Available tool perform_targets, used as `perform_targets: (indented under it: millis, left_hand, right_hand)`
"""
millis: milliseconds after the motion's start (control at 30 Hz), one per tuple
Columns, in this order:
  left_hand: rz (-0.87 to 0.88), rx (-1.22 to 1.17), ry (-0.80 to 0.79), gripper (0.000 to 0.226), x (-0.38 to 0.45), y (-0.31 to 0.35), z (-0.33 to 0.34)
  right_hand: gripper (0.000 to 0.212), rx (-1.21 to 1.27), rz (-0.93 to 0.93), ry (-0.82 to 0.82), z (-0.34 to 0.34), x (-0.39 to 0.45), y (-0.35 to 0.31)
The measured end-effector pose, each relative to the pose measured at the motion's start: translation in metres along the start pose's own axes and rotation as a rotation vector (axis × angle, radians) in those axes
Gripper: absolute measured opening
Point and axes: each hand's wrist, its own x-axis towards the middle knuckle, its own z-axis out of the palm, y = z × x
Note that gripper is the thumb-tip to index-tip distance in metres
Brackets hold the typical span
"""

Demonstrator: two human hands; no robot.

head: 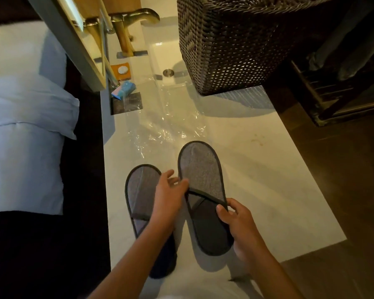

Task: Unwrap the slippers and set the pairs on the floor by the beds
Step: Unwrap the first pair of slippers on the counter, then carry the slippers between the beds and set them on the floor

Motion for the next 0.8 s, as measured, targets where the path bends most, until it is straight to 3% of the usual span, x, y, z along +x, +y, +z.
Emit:
perform_targets:
  millis: [133,500,633,800]
  left_hand:
    - [-0.06,-0.189,-0.112,0.053,-0.028,-0.023,0.011]
    - [0.007,-0.337,-0.063,0.029,-0.064,-0.033,-0.005]
    - [0.047,-0.395,-0.075,0.02,-0.088,-0.039,-0.009]
    - [0.082,-0.429,0.008,0.026,-0.122,-0.055,-0.02]
  right_hand:
    - [0.008,-0.091,-0.06,0.016,-0.003,-0.013,0.007]
    - [0.02,-0.053,-0.147,-0.006,-0.006,-0.046,0.011]
    - [0.017,-0.034,-0.206,-0.083,-0.006,-0.055,-0.006]
    - [0.01,-0.096,-0.21,-0.216,-0.002,-0.07,-0.004]
